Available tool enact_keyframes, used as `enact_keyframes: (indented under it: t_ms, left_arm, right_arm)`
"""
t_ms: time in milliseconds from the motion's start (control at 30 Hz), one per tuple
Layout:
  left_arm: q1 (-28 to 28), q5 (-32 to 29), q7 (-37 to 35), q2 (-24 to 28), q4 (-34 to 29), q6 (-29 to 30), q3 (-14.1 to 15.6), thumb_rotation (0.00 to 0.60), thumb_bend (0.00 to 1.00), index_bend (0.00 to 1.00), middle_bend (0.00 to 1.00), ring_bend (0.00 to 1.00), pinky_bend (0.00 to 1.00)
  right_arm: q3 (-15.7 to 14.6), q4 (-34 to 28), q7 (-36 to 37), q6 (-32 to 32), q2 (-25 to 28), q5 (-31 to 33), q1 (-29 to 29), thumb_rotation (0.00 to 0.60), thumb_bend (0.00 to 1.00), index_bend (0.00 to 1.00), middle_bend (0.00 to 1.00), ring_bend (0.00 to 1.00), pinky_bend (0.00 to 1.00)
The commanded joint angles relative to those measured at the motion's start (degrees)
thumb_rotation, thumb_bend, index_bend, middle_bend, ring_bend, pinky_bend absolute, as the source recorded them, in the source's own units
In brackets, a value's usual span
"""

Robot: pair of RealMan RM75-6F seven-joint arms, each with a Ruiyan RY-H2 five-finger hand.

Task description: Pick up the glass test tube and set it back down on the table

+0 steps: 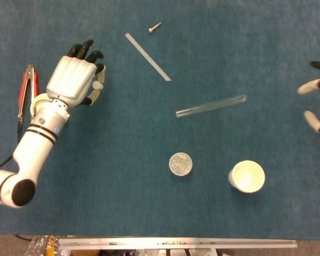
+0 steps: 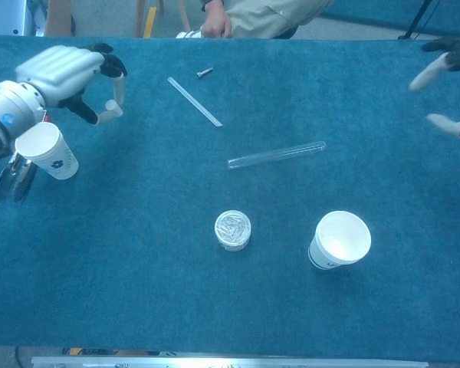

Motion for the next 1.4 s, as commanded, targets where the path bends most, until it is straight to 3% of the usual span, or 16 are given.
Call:
enact_keyframes:
  t_ms: [33,333,733,1400]
  left_arm:
    - [1.2,-0.5,1.4,4.2,-5.2,2.1,-0.1,0.6,0.32,0.53,0.21,0.0,0.06]
    - [2.6,-0.2,1.8,8.9,-10.9,4.7,-0.1,0.6,0.32,0.53,0.21,0.0,0.06]
    - [3.6,1.9,0.7,11.2,-13.6,5.7,0.4,0.6,0.32,0.52,0.2,0.0,0.06]
    - [5.4,6.4,-2.6,12.0,-14.1,5.8,2.0,0.6,0.32,0.52,0.2,0.0,0.06]
  right_arm:
    - [1.3,-0.4,-4.7,-4.6,-1.9,2.3,4.1,0.6,0.31,0.43,0.15,0.0,0.16]
    - [3.1,2.0,-18.3,-11.1,-8.1,11.1,11.4,0.6,0.31,0.46,0.15,0.0,0.16]
    - [3.4,6.9,-33.6,-13.8,-17.7,23.6,19.5,0.6,0.28,0.46,0.15,0.0,0.16]
    - [0.7,15.9,-46.9,-11.5,-32.4,34.5,27.6,0.6,0.28,0.46,0.15,0.0,0.16]
